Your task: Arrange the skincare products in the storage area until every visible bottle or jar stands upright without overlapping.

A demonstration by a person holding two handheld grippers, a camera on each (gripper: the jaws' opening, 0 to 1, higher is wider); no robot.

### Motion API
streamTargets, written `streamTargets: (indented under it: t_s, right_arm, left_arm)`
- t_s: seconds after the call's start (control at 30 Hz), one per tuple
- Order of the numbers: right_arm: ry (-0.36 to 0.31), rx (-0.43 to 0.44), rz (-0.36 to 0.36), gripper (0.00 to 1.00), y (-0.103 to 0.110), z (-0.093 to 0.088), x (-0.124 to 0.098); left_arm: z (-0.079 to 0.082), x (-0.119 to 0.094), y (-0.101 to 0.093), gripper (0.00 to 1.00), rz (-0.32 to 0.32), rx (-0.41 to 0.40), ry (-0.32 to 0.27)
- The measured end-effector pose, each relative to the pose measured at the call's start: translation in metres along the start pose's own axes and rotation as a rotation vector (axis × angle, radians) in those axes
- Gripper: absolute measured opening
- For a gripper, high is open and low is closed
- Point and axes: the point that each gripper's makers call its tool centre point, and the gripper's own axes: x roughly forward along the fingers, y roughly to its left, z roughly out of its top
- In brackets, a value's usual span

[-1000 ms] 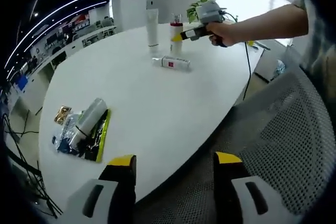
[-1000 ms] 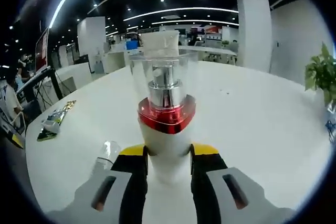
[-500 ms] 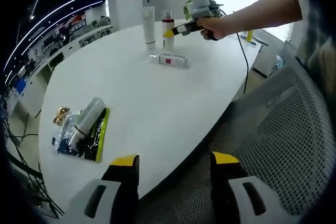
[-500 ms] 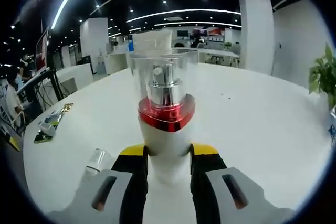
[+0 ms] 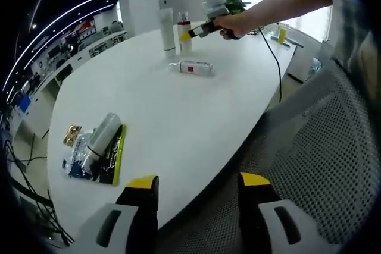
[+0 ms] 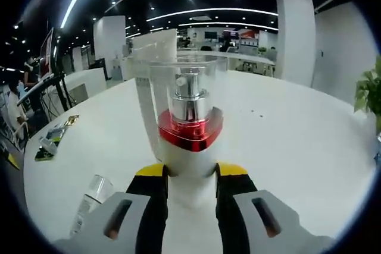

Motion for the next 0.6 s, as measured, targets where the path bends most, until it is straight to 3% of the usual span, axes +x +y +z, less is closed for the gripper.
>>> streamTargets:
  t_s: [0.6]
  right_arm:
    - [0.026, -0.032, 0.019, 0.28, 0.000, 0.006, 0.016]
  left_arm:
    - [-0.005, -0.001, 0.001, 0.53, 0.005, 0.012, 0.023]
